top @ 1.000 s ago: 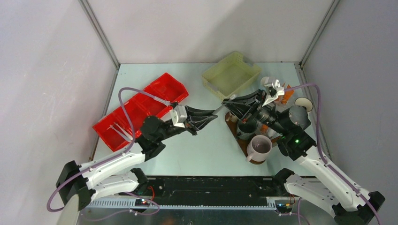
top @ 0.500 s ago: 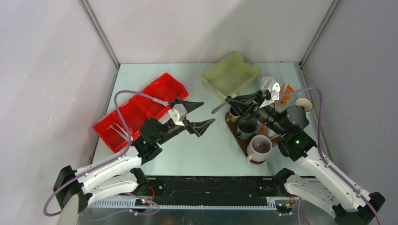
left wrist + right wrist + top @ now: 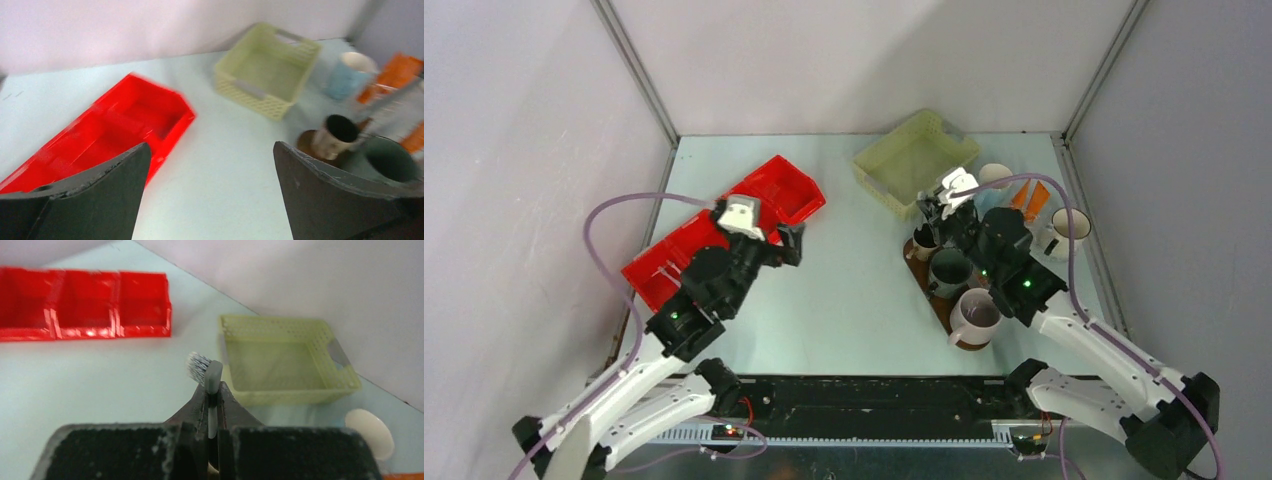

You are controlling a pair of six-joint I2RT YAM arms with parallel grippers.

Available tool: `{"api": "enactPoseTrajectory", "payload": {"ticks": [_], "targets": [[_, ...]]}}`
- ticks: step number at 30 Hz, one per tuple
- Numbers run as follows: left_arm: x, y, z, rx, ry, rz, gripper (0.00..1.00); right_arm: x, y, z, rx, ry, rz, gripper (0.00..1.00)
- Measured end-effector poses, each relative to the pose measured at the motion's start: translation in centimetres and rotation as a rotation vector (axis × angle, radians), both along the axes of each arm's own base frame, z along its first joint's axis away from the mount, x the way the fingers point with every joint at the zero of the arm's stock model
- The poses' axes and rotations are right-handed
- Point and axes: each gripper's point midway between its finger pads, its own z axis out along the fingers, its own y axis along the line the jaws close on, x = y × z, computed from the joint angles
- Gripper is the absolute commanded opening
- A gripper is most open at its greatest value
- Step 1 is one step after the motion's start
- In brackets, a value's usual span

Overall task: Prepare toiletry sets of a toothbrush and toothpaste on the tray
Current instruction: Place the toothbrush in the cup.

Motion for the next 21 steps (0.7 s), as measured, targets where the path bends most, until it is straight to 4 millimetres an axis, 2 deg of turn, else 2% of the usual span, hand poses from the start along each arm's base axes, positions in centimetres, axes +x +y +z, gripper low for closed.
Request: {"api": "enactPoseTrajectory", "payload": {"ticks": [6, 11, 14, 15, 18, 21], "targets": [[0.1, 9.3, -2.4, 0.014, 0.116, 0.328, 1.0, 1.7, -0.8, -4.6, -0.121, 0.047, -0.074, 0.0], [-1.1, 14.7, -3.2, 0.006, 0.133, 0.53, 1.0, 2.6, -0.9, -7.2, -0.181, 0.067, -0.1, 0.0], [-1.8, 16.7, -4.3, 0.001, 0.125, 0.614, 1.0, 3.0, -0.8, -8.9, -0.21, 0.077, -0.106, 0.02], [-2.1, 17.3, -5.3, 0.008, 0.133, 0.642, 1.0, 3.2, -0.8, -9.5, -0.22, 0.08, -0.106, 0.03], [-2.3, 18.0, -6.3, 0.018, 0.148, 0.682, 1.0, 3.6, -0.5, -11.0, -0.251, 0.094, -0.103, 0.06], [-2.5, 18.8, -6.7, 0.018, 0.151, 0.728, 1.0, 3.8, -0.3, -12.1, -0.277, 0.104, -0.1, 0.15]]}}
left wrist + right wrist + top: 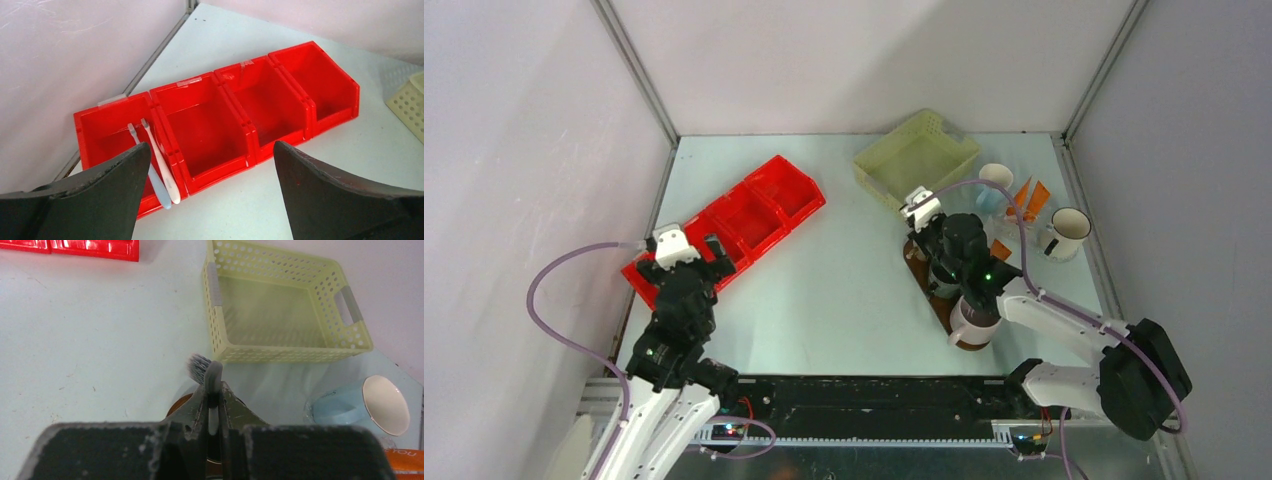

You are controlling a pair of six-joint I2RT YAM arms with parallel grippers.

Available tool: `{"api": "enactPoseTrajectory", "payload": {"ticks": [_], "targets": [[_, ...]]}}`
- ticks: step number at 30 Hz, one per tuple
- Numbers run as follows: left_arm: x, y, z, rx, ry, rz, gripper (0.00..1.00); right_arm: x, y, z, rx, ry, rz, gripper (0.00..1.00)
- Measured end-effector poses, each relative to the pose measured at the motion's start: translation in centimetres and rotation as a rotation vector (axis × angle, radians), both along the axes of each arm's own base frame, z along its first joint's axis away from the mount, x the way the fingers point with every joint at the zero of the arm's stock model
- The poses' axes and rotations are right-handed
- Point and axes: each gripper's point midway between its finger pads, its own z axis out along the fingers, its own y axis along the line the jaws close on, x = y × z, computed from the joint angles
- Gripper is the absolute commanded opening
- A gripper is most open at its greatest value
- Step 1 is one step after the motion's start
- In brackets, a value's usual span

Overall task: Prepare toiletry sets of a toothbrush and toothpaste on the tray
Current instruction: Place the toothbrush in the cup.

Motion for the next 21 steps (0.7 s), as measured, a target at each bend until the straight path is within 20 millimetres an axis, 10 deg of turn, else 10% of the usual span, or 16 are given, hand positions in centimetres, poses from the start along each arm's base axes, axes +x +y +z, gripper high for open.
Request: {"api": "enactPoseTrajectory", "payload": {"ticks": [11, 21], "targets": [[-0.5, 1.6, 0.3, -0.014, -0.024, 0.097, 1.0, -1.7, 0.8, 0.7, 0.0, -0.021, 0.043, 0.43], [-1.7, 3.7, -1.4, -0.066, 0.017, 0.247, 1.0, -5.1, -1.9, 8.6, 0.156, -0.165, 0.029, 0.72]]}}
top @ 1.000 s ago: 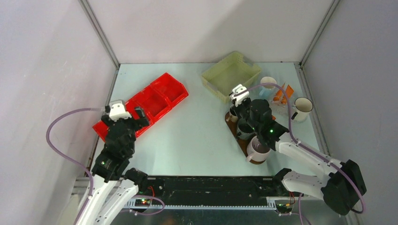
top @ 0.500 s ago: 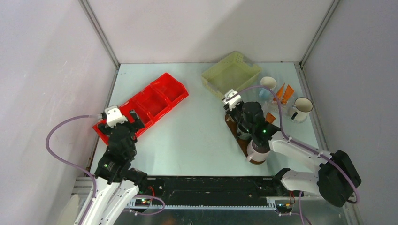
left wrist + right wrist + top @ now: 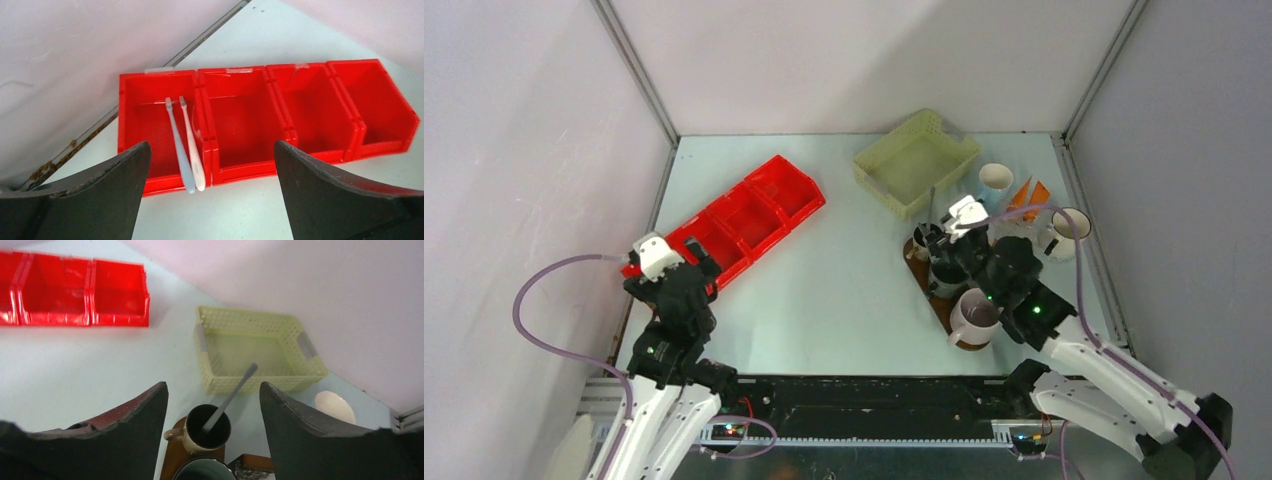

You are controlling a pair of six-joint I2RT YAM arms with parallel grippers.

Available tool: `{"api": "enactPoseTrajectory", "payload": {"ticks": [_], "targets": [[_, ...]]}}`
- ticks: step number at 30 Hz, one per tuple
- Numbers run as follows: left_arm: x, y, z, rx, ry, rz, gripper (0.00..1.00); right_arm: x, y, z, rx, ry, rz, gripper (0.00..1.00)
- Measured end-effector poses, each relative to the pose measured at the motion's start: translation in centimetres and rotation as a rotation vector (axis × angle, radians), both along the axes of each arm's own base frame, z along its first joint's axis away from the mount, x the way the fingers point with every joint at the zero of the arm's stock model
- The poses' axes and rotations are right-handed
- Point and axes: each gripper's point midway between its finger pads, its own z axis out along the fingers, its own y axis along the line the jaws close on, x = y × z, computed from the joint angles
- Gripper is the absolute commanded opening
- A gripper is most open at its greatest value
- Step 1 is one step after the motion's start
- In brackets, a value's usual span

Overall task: Prepare toiletry sets of a toothbrush and toothpaste on the tray
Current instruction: Place the toothbrush in the cup, then pick up the toothbrush from the storage box.

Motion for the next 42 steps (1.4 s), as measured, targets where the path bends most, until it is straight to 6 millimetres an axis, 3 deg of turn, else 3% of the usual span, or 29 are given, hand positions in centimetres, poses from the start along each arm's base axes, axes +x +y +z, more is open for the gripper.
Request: {"api": "enactPoseTrajectory", "payload": {"ticks": [6, 16, 22, 28, 33, 42], "targets": [[-0.7, 1.5, -2.0, -0.083, 0.041, 0.126, 0.99, -1.8, -2.9, 3.7, 0.092, -0.076, -0.06, 0.79], [-0.9, 4.3, -6.6, -0.272, 0.144, 0.342, 0.75, -2.9, -6.6, 4.8, 0.173, -0.092, -0.194, 0.83], [-0.9, 5.5, -9.5, -0.358, 0.218, 0.418, 0.58, -3.4, -7.6, 5.3, 0.21, -0.101, -0.223, 0.83], [-0.7, 6.4, -12.6, -0.42, 0.326, 0.466, 0.5, -3.9, -8.7, 6.2, 0.25, -0.122, -0.254, 0.83], [-0.4, 7.1, -14.0, -0.46, 0.373, 0.497, 0.46, -4.2, -9.2, 6.6, 0.268, -0.133, -0.265, 0.84], [1.8, 8.4, -15.1, -0.5, 0.423, 0.513, 0.38, -4.4, -9.3, 6.9, 0.279, -0.14, -0.262, 0.84]]}}
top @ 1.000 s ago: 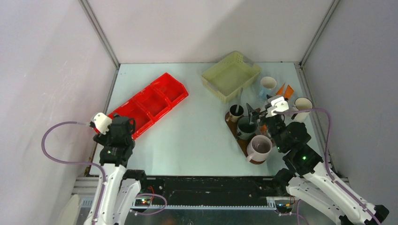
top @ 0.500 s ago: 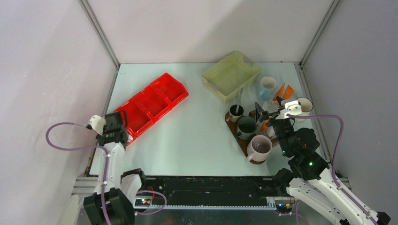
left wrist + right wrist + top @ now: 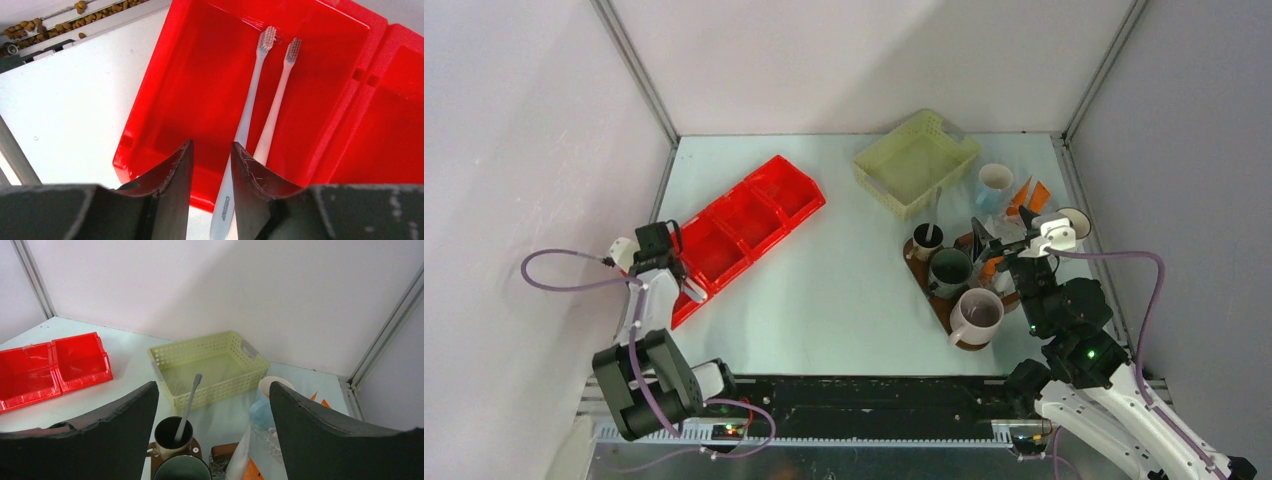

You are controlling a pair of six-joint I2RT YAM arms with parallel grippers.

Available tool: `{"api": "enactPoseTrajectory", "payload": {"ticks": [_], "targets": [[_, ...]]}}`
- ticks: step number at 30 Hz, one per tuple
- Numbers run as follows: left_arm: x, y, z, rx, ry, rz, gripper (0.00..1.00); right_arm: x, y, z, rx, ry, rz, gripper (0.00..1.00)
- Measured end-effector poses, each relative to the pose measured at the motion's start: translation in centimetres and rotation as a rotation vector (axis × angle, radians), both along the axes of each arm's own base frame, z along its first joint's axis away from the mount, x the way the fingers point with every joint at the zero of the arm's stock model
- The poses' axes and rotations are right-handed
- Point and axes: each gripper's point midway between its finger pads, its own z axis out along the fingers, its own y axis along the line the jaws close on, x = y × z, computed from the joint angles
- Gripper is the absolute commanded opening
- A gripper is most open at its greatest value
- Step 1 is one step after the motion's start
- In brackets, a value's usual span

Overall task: Prepare toiletry sets of a toothbrush and toothpaste on the tray
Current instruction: Pick up the toothbrush from the storage box.

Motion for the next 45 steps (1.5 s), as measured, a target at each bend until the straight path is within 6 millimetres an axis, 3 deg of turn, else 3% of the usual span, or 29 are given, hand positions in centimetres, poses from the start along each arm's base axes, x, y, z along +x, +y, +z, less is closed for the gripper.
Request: {"api": "enactPoseTrajectory", "payload": {"ticks": [8, 17, 21, 27, 29, 38, 45], "targets": [[1.0, 0.8, -2.0, -0.056, 0.05, 0.014, 0.3, 0.0, -0.1, 0.0, -0.007, -0.003, -0.002, 0.84], [1.5, 0.7, -3.7, -0.101, 0.087, -0.007, 0.31, 0.2, 0.1, -0.2, -0.016, 0.003, -0.003, 0.85], [1.8, 0.9, -2.8, -0.087, 0.052, -0.008, 0.34, 0.2, 0.0, -0.2, -0.023, 0.001, -0.005, 0.85], [3.0, 1.5, 1.6, -0.008, -0.112, -0.01, 0.38, 0.2, 0.0, -0.2, -0.035, -0.002, -0.007, 0.85], [3.3, 1.6, 2.2, 0.003, -0.138, -0.011, 0.39, 0.3, 0.0, -0.2, -0.039, -0.002, -0.009, 0.85], [3.5, 0.7, -2.0, -0.094, -0.032, -0.037, 0.38, 0.6, 0.3, -0.5, -0.058, 0.006, -0.005, 0.85], [3.4, 0.6, -3.2, -0.123, 0.005, -0.04, 0.38, 0.8, 0.7, -0.8, -0.069, 0.013, 0.005, 0.85]]}}
